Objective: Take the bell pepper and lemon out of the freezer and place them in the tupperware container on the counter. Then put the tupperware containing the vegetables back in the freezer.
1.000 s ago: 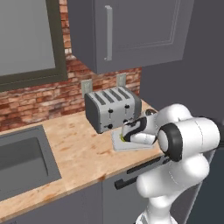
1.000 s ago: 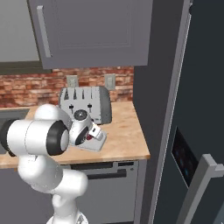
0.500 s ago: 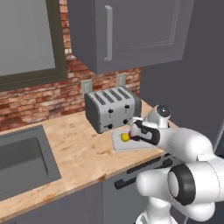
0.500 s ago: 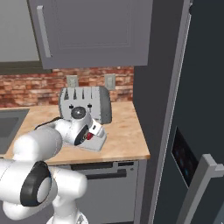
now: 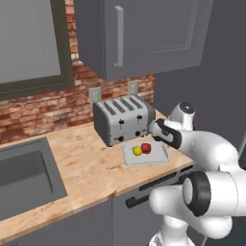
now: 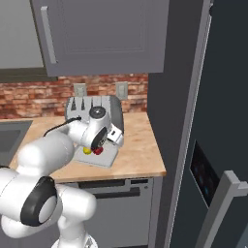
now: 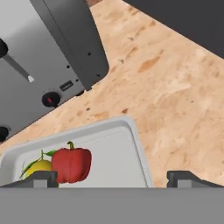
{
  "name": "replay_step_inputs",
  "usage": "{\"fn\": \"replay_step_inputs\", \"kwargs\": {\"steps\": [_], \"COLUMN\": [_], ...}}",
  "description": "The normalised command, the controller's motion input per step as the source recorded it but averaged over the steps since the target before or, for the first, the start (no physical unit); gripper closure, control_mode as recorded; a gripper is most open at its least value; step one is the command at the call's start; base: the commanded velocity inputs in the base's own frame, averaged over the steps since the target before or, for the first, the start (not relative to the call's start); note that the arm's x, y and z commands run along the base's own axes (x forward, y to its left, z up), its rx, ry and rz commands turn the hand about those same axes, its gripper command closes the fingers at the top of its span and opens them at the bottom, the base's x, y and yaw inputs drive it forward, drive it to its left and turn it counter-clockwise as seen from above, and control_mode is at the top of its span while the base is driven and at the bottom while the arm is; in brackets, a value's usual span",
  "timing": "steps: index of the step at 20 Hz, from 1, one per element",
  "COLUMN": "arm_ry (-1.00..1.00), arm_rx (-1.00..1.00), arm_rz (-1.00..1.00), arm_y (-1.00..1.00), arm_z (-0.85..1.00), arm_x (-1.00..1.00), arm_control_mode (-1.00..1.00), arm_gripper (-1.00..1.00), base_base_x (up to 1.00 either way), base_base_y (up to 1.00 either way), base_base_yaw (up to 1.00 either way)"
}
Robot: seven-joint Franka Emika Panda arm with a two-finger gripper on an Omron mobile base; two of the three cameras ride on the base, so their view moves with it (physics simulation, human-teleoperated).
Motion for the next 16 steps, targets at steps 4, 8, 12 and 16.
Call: {"fn": "replay_step_inputs", "kwargs": {"steps": [4, 8, 12, 16], "arm_ry": [0.16, 0.05, 0.00, 0.00], "arm_rx": [0.00, 0.00, -0.01, 0.00], "arm_rz": [0.00, 0.00, 0.00, 0.00], "arm_y": [-0.32, -0.02, 0.00, 0.00], "arm_z": [-0.39, -0.33, -0.38, -0.36], "arm_x": [0.00, 0.00, 0.00, 0.01], "arm_control_mode": [-1.00, -1.00, -1.00, -1.00], "arm_gripper": [-1.00, -1.00, -1.00, -1.00], "base_base_x": [0.00, 0.00, 0.00, 0.00], "base_base_y": [0.00, 0.00, 0.00, 0.00], "base_base_yaw": [0.00, 0.00, 0.00, 0.00]}}
